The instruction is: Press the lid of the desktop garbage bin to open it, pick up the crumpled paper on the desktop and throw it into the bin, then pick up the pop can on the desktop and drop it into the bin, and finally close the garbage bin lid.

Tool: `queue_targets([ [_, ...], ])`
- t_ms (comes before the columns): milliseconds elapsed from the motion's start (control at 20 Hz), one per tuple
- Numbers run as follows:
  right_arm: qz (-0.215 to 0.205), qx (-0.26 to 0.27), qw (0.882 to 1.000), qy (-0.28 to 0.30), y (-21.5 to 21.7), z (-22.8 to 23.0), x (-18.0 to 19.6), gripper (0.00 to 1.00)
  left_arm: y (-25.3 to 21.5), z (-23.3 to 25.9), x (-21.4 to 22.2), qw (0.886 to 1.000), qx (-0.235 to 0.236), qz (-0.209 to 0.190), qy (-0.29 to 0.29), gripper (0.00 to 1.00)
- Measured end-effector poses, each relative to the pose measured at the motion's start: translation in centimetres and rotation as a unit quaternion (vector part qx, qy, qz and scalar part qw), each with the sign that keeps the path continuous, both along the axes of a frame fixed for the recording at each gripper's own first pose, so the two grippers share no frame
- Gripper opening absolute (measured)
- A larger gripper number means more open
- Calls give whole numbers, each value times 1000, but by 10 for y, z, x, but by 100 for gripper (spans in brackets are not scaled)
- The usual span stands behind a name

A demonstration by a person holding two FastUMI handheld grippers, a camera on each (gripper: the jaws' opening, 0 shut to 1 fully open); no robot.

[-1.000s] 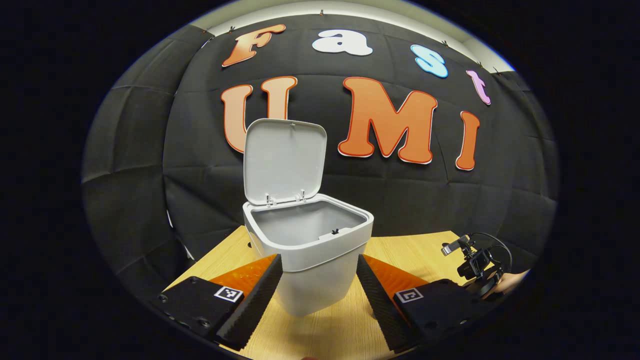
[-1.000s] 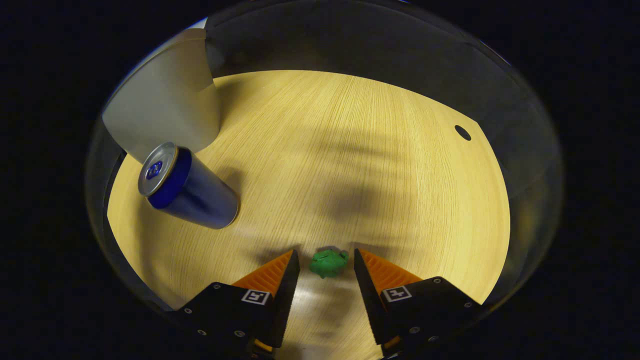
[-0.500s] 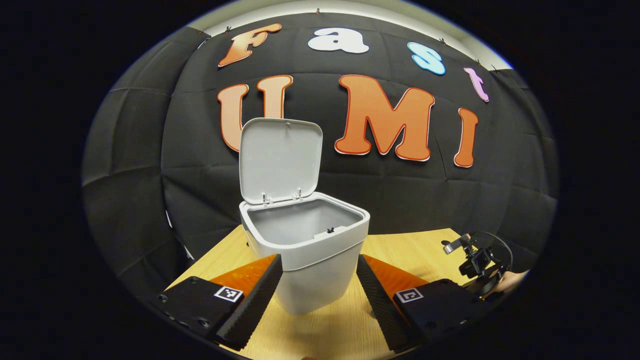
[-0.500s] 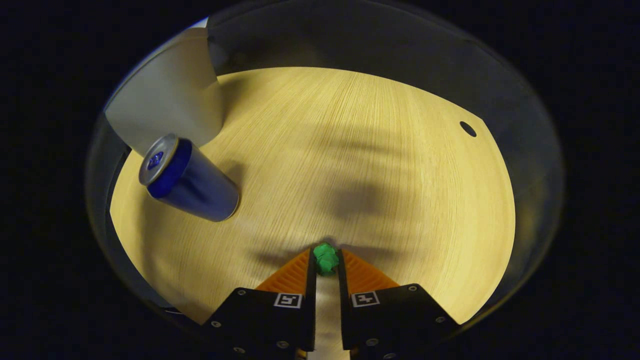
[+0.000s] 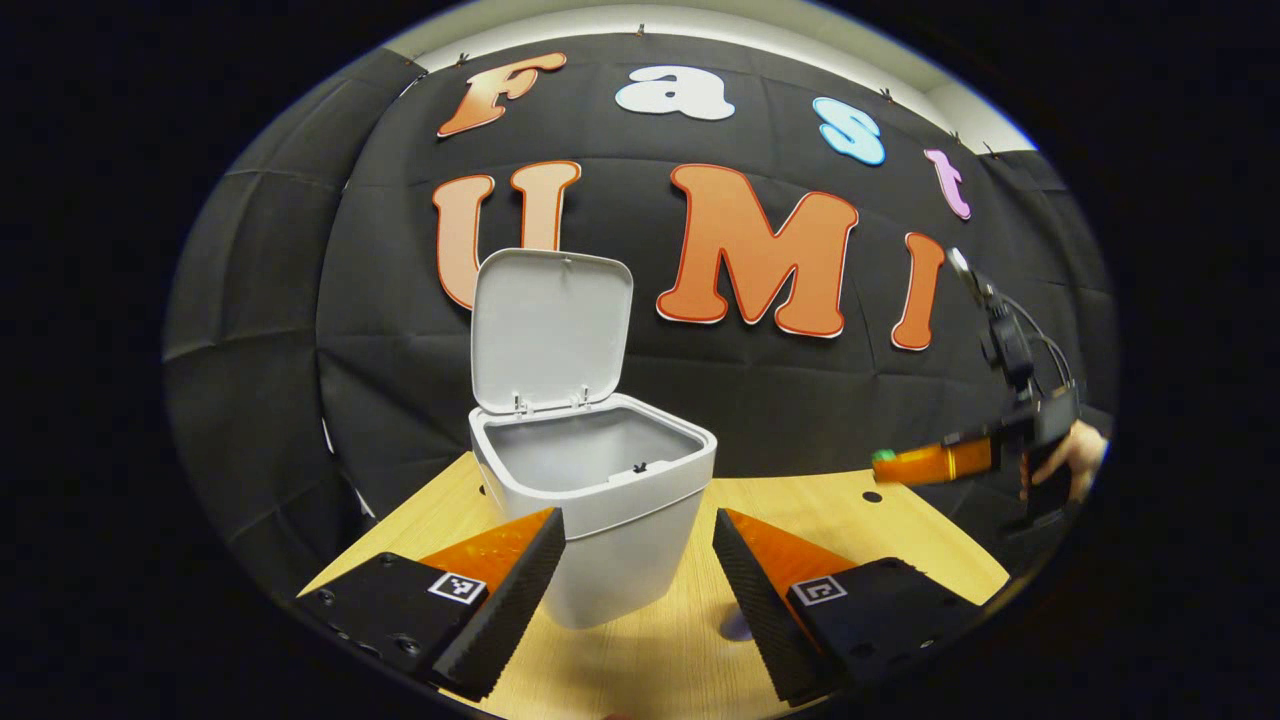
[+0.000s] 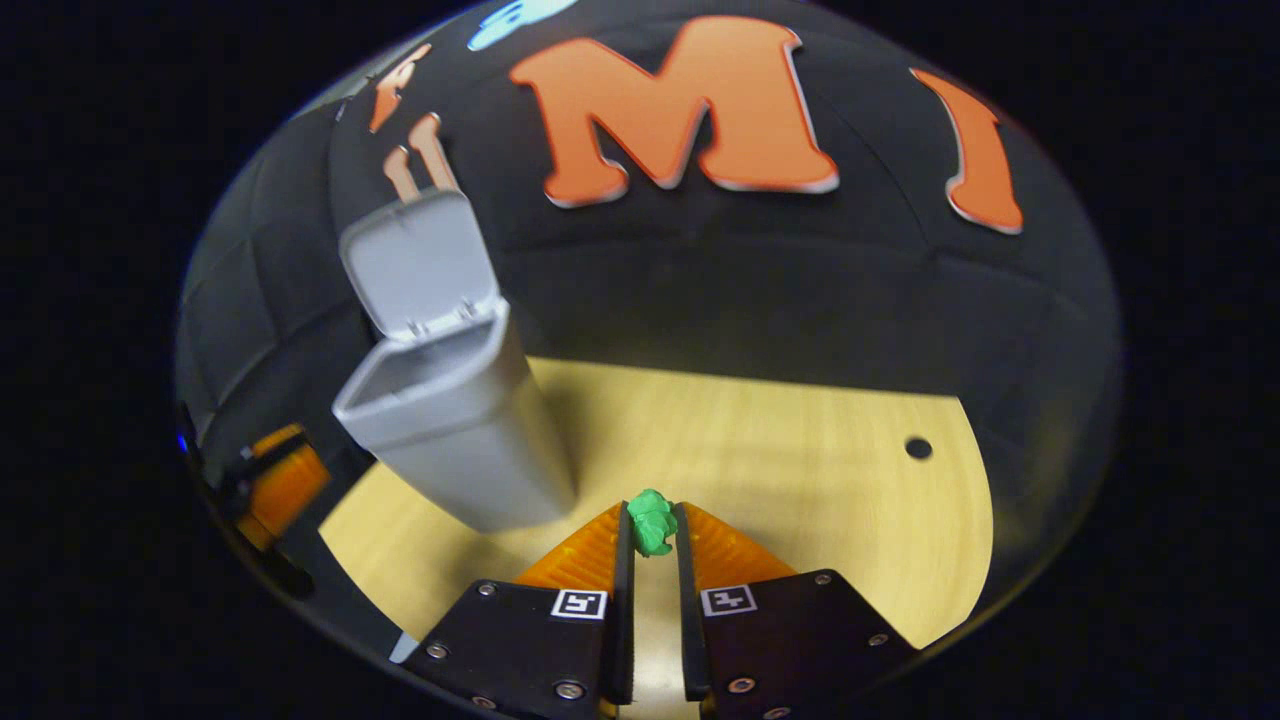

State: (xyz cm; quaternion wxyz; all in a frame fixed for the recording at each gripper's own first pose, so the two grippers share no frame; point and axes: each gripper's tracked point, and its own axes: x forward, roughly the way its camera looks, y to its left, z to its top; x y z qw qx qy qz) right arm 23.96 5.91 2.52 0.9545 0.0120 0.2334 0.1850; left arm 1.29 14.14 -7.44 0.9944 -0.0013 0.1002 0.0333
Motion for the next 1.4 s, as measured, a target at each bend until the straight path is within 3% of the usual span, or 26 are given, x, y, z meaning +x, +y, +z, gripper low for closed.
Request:
queue_targets([
  [50,24,12,999,-22,7,39,-7,19,1,0,-2,1000,-2,-2,0,94],
  [100,48,23,998,-42,31,58,11,19,2,1,-4,1000,-3,-3,1,94],
  [200,82,28,994,-69,88,87,24,19,7,-1,-9,1000,-3,0,6,96],
  [250,92,22,992,-78,81,73,16,19,9,-1,-11,1000,-2,3,7,95],
  [300,101,9,991,-85,122,100,43,19,13,0,-14,1000,-2,5,6,94],
  [550,130,-66,987,-63,187,66,81,19,40,5,-28,1000,-8,27,0,95],
  [800,122,-95,987,-39,203,35,97,21,64,4,-39,999,-21,46,2,94],
  [1000,122,-84,989,-16,201,24,93,84,70,7,-40,999,-19,50,0,94],
  [1200,113,-44,992,-21,184,37,80,89,67,4,-35,999,-15,46,4,94],
  [1400,96,6,995,-21,138,50,54,90,49,-5,-24,999,-26,25,10,94],
])
